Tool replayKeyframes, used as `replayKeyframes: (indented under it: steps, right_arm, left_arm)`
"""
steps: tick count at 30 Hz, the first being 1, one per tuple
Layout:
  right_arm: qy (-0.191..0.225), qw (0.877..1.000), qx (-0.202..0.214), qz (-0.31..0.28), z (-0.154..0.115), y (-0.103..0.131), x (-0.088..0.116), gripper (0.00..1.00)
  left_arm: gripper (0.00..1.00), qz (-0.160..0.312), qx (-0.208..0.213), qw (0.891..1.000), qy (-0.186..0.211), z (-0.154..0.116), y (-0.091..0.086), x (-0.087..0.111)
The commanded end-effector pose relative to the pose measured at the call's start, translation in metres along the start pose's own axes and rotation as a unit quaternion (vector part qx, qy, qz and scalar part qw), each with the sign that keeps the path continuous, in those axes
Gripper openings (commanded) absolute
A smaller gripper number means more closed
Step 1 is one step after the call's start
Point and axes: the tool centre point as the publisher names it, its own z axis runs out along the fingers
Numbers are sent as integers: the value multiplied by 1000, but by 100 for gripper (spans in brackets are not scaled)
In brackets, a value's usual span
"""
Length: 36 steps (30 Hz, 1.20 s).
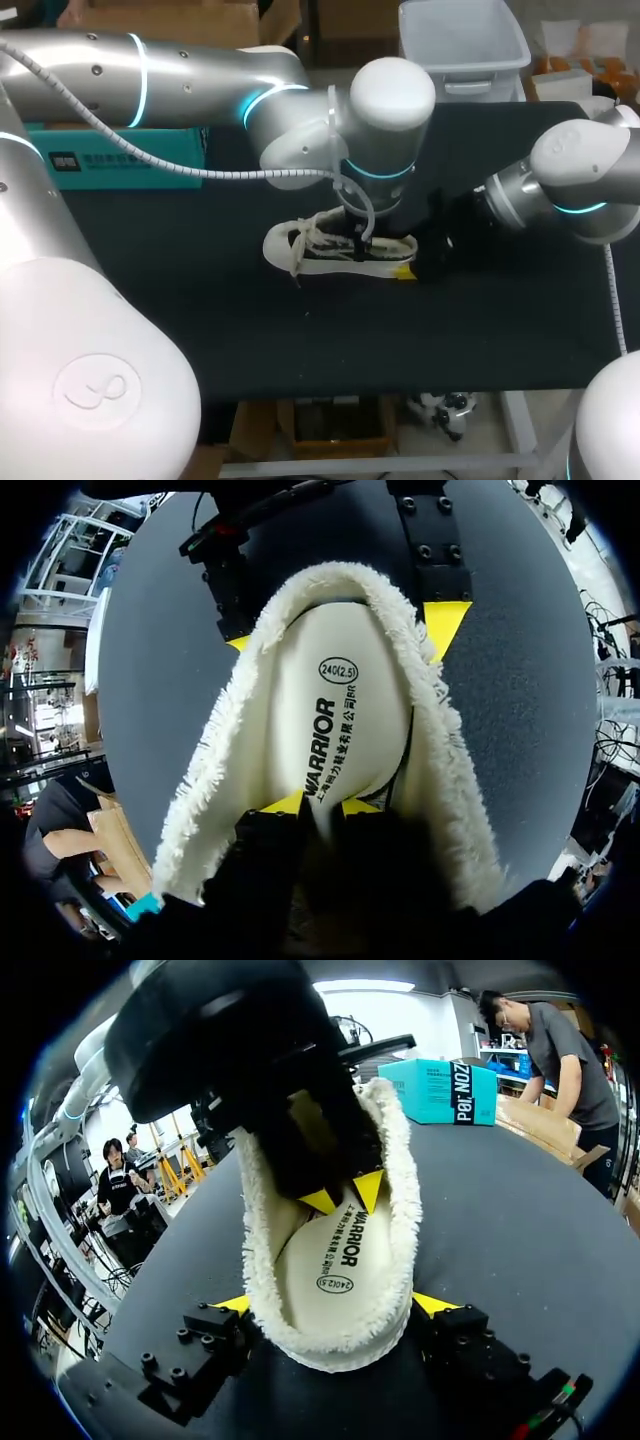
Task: Open the shoe tongue, take the insole out of the shoe, put the insole back into the shoe, and pack the shoe into the shoebox
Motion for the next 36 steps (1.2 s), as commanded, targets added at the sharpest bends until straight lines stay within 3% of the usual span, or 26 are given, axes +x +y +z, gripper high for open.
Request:
replayKeyframes:
  steps: [1,9,19,29,36]
  right_arm:
    - [5,1000,-1,-1,10,-5,6,0]
    - [5,1000,-1,-1,10,-5,6,0]
    - [5,1000,-1,-1,10,-5,6,0]
    - [5,1000,-1,-1,10,-5,6,0]
    - [5,1000,-1,-1,10,-5,6,0]
  left_arm:
    - [0,-6,1,1000,-7,127,-11,-33]
    - [0,-15,18,1000,-14,99,0,-40]
    - [0,-24,73,997,8,40,12,-46]
    - [0,-16,132,990,44,-15,10,-47]
    - [0,-6,148,988,44,-52,3,-39]
